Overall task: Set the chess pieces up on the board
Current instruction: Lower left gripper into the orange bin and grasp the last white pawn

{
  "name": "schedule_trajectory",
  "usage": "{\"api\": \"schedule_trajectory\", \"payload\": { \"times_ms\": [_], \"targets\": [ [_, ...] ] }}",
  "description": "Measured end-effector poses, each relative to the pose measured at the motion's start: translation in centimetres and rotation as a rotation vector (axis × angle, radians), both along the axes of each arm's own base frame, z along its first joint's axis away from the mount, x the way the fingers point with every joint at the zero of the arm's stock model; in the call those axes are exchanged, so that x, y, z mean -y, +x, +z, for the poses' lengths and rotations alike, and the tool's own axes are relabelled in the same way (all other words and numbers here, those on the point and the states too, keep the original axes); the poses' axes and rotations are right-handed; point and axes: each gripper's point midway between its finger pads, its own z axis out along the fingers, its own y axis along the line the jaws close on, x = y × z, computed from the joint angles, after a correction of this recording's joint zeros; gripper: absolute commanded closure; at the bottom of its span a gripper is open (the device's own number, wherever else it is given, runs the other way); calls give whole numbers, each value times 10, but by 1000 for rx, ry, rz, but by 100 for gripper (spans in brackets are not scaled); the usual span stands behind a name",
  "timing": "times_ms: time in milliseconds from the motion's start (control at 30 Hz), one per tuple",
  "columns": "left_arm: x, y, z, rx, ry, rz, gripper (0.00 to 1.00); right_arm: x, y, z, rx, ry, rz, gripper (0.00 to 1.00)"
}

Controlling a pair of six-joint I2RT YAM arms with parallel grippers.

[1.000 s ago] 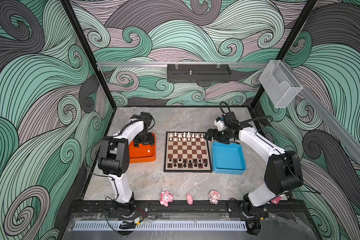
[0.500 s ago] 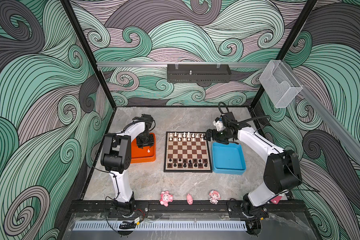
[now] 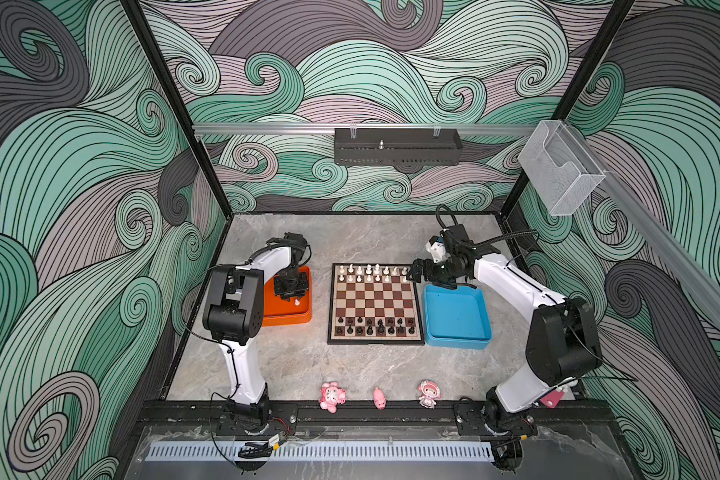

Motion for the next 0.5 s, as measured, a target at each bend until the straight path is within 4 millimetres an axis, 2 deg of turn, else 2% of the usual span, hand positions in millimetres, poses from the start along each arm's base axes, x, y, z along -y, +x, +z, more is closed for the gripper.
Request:
{"api": "schedule_trajectory", "payload": {
  "times_ms": [300, 500],
  "targets": [
    [2, 2, 0, 8, -6, -1, 76, 0, 0, 0, 0, 0, 0, 1],
    [5, 2, -1, 5, -9, -8, 75, 0, 0, 0, 0, 0, 0, 1]
  ]
}}
